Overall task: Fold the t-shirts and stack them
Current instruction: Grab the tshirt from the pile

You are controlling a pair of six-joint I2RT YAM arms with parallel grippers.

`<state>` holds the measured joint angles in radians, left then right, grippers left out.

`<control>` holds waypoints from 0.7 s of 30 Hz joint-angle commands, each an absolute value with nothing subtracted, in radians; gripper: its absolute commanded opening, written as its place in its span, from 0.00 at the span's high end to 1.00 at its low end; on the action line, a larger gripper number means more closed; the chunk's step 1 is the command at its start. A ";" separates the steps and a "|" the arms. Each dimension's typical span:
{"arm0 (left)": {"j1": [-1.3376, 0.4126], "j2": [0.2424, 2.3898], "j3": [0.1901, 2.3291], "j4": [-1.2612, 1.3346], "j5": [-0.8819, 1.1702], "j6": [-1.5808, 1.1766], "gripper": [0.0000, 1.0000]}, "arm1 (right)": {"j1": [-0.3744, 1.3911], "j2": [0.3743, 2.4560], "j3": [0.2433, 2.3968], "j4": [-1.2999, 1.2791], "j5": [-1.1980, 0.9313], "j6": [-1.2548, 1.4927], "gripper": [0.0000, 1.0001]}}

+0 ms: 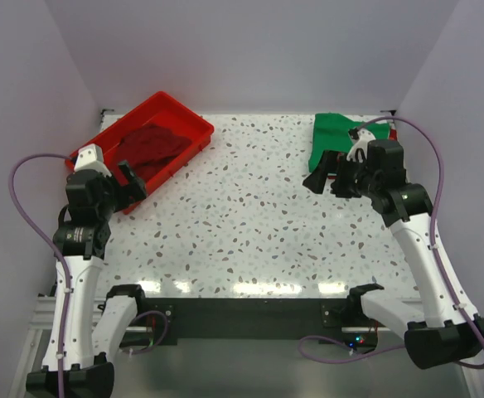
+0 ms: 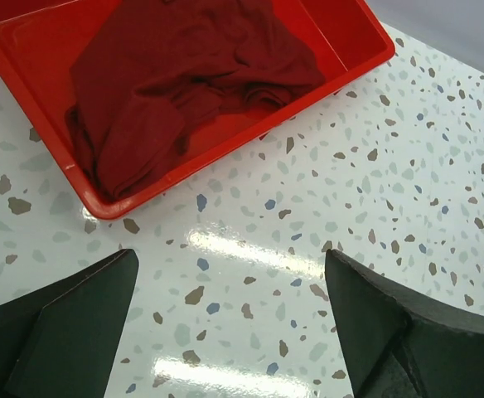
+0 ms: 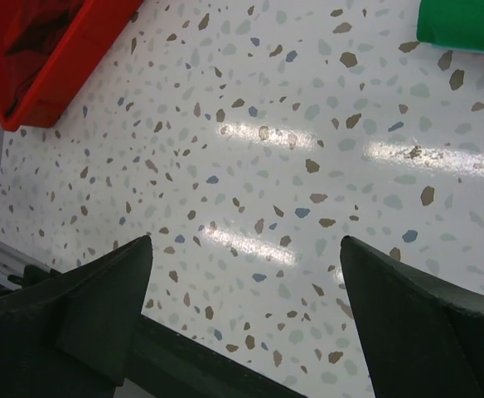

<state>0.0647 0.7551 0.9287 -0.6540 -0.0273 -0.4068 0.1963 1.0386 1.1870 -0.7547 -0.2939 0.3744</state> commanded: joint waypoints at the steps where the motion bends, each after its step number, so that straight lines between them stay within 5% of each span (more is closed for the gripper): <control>1: 0.061 0.753 0.976 -0.664 -0.028 -0.394 0.00 | 0.198 1.020 1.206 -0.753 -0.256 0.377 0.01; 11: 0.060 0.761 0.954 -0.606 0.098 -0.330 0.00 | 0.198 1.078 1.203 -0.727 -0.315 0.417 0.01; 21: 0.064 0.978 0.972 -0.512 -0.046 -0.259 0.00 | 0.198 1.016 1.258 -0.739 -0.020 0.463 0.01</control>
<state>0.0639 0.9043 0.9371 -0.5865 0.0174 -0.3111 0.1963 1.0439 1.2171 -0.7532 -0.1520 0.4099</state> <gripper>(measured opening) 0.997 0.987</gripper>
